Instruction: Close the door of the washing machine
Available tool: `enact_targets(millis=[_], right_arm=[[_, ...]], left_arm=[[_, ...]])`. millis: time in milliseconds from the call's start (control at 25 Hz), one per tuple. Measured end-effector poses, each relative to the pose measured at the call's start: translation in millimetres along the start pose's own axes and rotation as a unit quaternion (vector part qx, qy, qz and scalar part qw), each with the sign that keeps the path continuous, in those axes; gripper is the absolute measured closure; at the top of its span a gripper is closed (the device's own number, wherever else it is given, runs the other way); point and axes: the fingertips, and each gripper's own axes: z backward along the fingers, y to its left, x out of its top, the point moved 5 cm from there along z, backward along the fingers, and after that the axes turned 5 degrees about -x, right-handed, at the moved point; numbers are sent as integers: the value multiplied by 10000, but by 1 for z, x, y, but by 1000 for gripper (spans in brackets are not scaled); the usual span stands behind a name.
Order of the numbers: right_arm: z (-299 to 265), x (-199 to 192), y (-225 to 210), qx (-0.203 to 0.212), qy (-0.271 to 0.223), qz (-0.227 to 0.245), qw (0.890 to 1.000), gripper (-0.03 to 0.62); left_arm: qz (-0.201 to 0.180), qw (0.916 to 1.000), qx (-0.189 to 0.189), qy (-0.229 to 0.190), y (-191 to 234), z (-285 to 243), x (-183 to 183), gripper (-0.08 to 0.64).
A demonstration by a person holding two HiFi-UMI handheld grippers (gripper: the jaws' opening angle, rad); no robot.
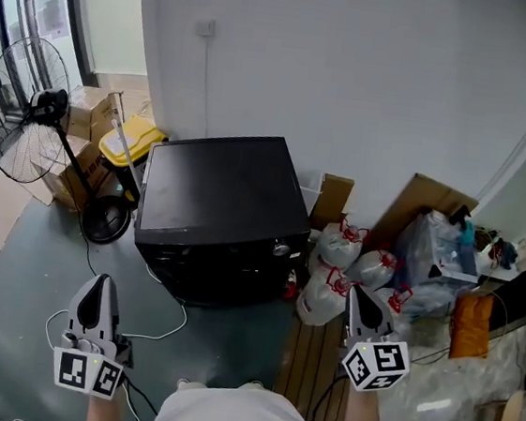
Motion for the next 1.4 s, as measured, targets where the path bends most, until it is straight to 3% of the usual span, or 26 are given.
enact_targets(millis=[200, 480, 800, 1400], right_arm=[[3, 4, -11, 15, -130, -301, 9995, 595], [-7, 9, -5, 379, -202, -296, 9986, 595], [-12, 9, 0, 661, -108, -132, 9977, 595], [-20, 17, 44, 938, -89, 36, 9955, 595]], left_arm=[[55, 9996, 182, -194, -8, 8, 12, 555], [137, 9993, 278, -201, -27, 8, 9, 555], [183, 9997, 136, -79, -51, -1, 4, 555], [179, 9994, 296, 56, -28, 25, 6, 555]])
